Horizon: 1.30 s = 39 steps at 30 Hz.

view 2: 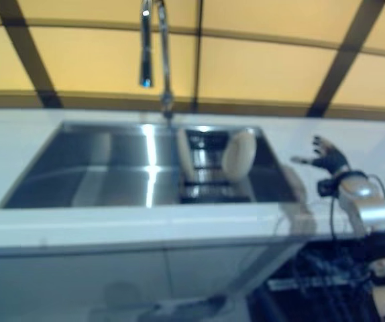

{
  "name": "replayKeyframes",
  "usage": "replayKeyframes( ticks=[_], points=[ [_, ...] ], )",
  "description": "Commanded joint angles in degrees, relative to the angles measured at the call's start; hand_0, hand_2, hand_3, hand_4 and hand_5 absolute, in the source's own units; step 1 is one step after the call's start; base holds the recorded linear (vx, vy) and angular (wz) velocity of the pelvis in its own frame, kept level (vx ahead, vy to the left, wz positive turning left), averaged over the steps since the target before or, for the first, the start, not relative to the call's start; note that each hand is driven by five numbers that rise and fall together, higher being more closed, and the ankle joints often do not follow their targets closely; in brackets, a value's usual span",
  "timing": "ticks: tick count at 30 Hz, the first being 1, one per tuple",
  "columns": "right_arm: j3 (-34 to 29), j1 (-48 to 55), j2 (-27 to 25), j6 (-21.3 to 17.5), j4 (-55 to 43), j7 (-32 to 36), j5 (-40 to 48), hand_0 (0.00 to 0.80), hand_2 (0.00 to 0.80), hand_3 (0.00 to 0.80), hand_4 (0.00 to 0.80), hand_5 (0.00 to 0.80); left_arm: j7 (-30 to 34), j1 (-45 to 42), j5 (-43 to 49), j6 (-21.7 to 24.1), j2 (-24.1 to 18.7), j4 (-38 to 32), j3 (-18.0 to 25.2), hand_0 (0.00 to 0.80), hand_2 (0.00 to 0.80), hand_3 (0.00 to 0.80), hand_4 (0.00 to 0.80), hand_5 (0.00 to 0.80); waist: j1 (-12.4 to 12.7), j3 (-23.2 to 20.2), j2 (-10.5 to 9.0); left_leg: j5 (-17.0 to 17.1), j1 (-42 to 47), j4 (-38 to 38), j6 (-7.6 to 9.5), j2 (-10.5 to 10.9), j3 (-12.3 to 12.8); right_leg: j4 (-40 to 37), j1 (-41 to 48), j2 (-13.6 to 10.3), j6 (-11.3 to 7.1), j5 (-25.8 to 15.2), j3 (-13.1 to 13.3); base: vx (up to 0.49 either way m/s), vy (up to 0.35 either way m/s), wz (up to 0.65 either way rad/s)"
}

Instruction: Take plates into dishwasher

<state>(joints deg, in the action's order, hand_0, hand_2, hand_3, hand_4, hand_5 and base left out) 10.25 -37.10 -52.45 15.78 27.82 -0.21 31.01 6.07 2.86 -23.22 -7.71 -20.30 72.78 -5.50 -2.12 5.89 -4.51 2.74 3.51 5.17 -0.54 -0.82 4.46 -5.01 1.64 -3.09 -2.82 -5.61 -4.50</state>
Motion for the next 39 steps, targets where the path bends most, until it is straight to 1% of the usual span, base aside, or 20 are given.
replayKeyframes(
  ticks=[1, 5, 14, 21, 25, 30, 39],
  points=[
    [1.95, -9.54, -0.10, 1.09, 3.97, -1.99, -0.13, 0.000, 0.000, 0.000, 0.000, 0.000, -0.08, 0.41, 1.43, -0.20, 0.27, 1.96, -1.83, 0.000, 0.000, 0.000, 0.000, 0.000, 2.06, -3.54, 0.88, -5.88, 0.88, -0.17, 2.55, 2.04, 0.12, 0.01, 1.26, 1.20, -1.62, 3.57, -1.13, 0.054, -0.037, 0.16],
    [3.13, -10.67, 0.26, 2.74, 3.31, -3.27, -0.28, 0.000, 0.000, 0.000, 0.000, 0.000, -0.27, -1.12, 1.73, 0.28, 0.62, 2.34, -1.91, 0.000, 0.000, 0.000, 0.000, 0.000, 2.51, -3.72, 0.95, -5.50, 0.52, -0.17, 2.01, 1.92, 0.20, 0.01, 1.42, 1.12, -1.25, 4.06, -1.90, 0.025, -0.012, 0.06],
    [4.32, -13.49, 0.18, 4.75, 3.55, -4.43, 2.25, 0.000, 0.000, 0.000, 0.000, 0.000, 0.09, -2.52, 1.76, 1.07, 0.10, 2.33, -2.16, 0.000, 0.000, 0.000, 0.000, 0.000, 2.93, -3.44, 1.16, -4.80, -0.54, -0.17, 1.39, 2.04, -0.34, 0.01, 0.84, 0.83, -1.29, 4.09, -2.86, 0.010, 0.006, 0.03],
    [4.18, -13.03, 1.10, 6.98, 3.09, -3.81, 4.04, 0.000, 0.000, 0.000, 0.000, 0.000, 0.22, -2.92, 1.74, 1.36, 0.50, 2.08, -2.63, 0.000, 0.000, 0.000, 0.000, 0.000, 2.84, -3.13, 1.27, -4.87, -0.71, -0.17, 1.42, 2.04, -0.16, 0.01, 0.46, 0.56, -1.44, 4.00, -2.77, 0.001, 0.009, 0.02],
    [3.96, -12.94, 1.57, 9.40, 3.09, -3.14, 6.95, 0.000, 0.000, 0.000, 0.000, 0.000, 0.08, -3.37, 1.68, 1.65, 0.55, 1.78, -2.63, 0.000, 0.000, 0.000, 0.000, 0.000, 2.77, -2.76, 1.28, -4.90, -0.64, -0.17, 1.39, 1.93, 0.10, 0.01, 0.36, 0.58, -1.41, 3.95, -2.45, 0.035, -0.001, 0.00],
    [4.01, -13.38, 2.85, 9.74, 3.98, -4.50, 9.23, 0.000, 0.000, 0.000, 0.000, 0.000, 0.29, -3.40, 1.88, 2.14, 0.62, 1.79, -3.38, 0.000, 0.000, 0.000, 0.000, 0.000, 2.97, -2.20, 1.31, -4.66, -1.19, -0.17, 1.15, 1.69, 0.11, 0.01, -0.03, 0.72, -1.31, 4.01, -2.37, 0.020, -0.010, 0.00],
    [4.27, -13.69, 5.99, 11.19, 1.56, -8.25, 15.28, 0.000, 0.000, 0.000, 0.000, 0.000, 0.10, -3.15, 0.84, 2.42, 1.48, 1.04, -4.71, 0.000, 0.000, 0.000, 0.000, 0.000, 3.04, -0.66, 1.78, -4.00, -2.84, -0.17, 0.90, 1.61, -0.17, 0.01, -1.46, 0.79, -1.07, 3.87, -2.53, 0.000, 0.000, 0.00]
  ],
)
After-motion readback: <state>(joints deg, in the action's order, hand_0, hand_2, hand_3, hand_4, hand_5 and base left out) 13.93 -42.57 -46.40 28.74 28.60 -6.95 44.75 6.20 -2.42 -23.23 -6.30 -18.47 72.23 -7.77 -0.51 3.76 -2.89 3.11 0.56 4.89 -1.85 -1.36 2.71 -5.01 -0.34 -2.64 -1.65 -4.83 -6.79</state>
